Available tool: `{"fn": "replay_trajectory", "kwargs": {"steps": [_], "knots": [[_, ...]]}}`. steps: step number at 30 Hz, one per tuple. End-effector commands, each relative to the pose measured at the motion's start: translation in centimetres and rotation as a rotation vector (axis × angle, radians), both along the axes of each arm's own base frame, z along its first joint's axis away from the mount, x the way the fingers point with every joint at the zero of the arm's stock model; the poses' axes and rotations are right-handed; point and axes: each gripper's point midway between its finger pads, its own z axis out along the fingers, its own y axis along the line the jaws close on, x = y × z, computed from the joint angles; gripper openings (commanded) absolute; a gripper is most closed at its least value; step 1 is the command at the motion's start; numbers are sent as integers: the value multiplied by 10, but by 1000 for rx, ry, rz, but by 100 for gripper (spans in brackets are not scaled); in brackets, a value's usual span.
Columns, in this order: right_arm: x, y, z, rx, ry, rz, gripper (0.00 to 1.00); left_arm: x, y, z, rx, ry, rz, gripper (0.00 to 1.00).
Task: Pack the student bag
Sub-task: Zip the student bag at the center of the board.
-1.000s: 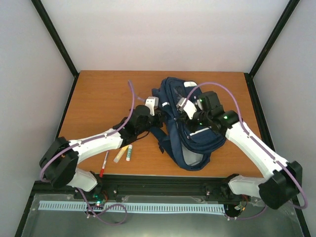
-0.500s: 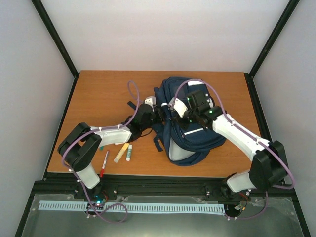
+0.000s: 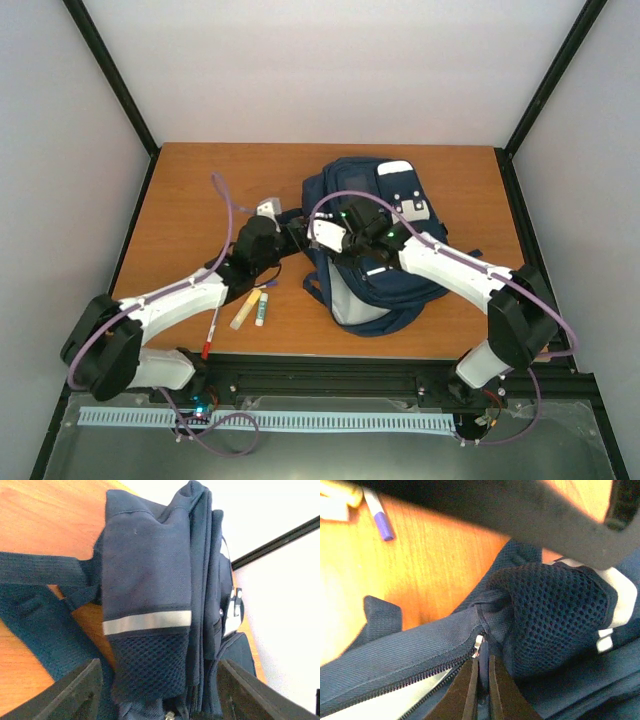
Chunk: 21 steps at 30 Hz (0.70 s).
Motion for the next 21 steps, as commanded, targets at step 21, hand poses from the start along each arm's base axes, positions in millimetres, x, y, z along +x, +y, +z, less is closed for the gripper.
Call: {"fn": "replay_trajectory", "kwargs": {"steps": [21], "knots": [[-7, 41, 1, -141, -166, 259, 3, 50, -10, -10, -225, 150, -148, 60]]}}
